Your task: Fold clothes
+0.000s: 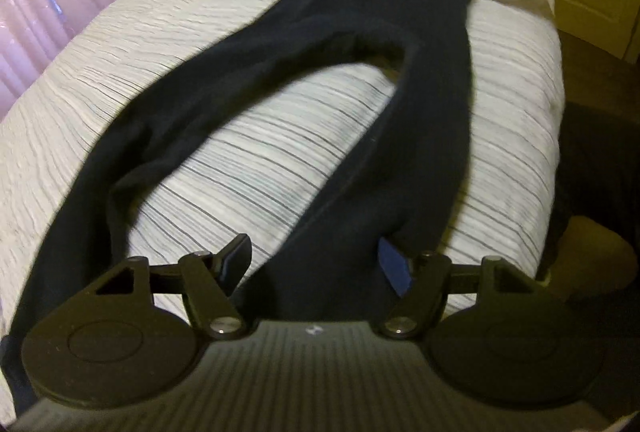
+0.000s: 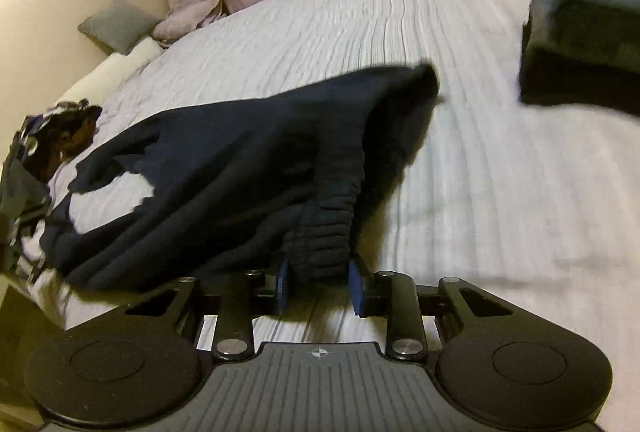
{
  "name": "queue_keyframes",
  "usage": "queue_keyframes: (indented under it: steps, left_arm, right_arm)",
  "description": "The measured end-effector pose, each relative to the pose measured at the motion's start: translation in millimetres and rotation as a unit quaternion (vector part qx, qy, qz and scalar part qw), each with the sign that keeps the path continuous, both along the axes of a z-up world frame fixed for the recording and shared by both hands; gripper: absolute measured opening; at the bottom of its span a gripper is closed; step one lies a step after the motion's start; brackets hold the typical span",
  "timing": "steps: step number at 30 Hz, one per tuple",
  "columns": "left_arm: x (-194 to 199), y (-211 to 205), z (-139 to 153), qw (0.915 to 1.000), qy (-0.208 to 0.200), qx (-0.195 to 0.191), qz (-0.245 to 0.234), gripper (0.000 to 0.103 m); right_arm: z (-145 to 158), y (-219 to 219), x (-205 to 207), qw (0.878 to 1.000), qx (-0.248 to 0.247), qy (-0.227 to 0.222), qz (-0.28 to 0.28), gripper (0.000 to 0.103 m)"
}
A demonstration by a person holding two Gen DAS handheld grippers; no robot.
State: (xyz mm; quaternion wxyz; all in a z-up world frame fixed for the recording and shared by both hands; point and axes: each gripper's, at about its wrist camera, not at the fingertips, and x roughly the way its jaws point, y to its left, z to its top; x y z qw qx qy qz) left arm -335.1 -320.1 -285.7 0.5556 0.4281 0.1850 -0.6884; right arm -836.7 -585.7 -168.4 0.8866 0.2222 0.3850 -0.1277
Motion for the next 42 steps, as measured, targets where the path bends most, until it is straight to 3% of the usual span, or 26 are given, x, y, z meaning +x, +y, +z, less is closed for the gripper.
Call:
queue_keyframes:
  steps: [5, 11, 15, 29, 31, 33, 39, 42]
  left_arm:
    - [0, 9, 12, 0.9993, -0.001, -0.033, 0.016, 0.067]
    - [-16, 27, 12, 0.9986, -0.007, -0.047, 0.025, 0.065]
    - [-27, 46, 17, 0.9971, -0.03, -0.065, 0.025, 0.065]
    - [-31, 83, 10, 0.9905, -0.097, -0.075, 0.063, 0.065]
    - [-26, 91, 7, 0.9882, -0.117, -0.071, 0.07, 0.065]
    - [-16, 100, 5, 0.9855, -0.135, -0.063, 0.081, 0.065]
    - [21, 131, -9, 0.9676, -0.216, -0.046, 0.123, 0.064]
    - [40, 143, -24, 0.955, -0.267, -0.017, 0.129, 0.061]
  right_arm:
    - [17, 13, -25, 0.999, -0.02, 0.037, 0.001, 0.028]
    - [36, 30, -53, 0.996, -0.045, 0.081, 0.002, 0.03]
    - [28, 42, -55, 0.993, -0.07, 0.093, -0.012, 0.037]
    - [18, 79, -60, 0.979, -0.155, 0.135, -0.009, 0.039]
    - [23, 91, -59, 0.976, -0.177, 0.129, -0.003, 0.043]
    - [32, 105, -58, 0.972, -0.205, 0.116, 0.007, 0.068]
    - [49, 156, -26, 0.968, -0.233, 0.051, 0.081, 0.07]
    - [42, 182, 3, 0.958, -0.247, 0.037, 0.138, 0.07]
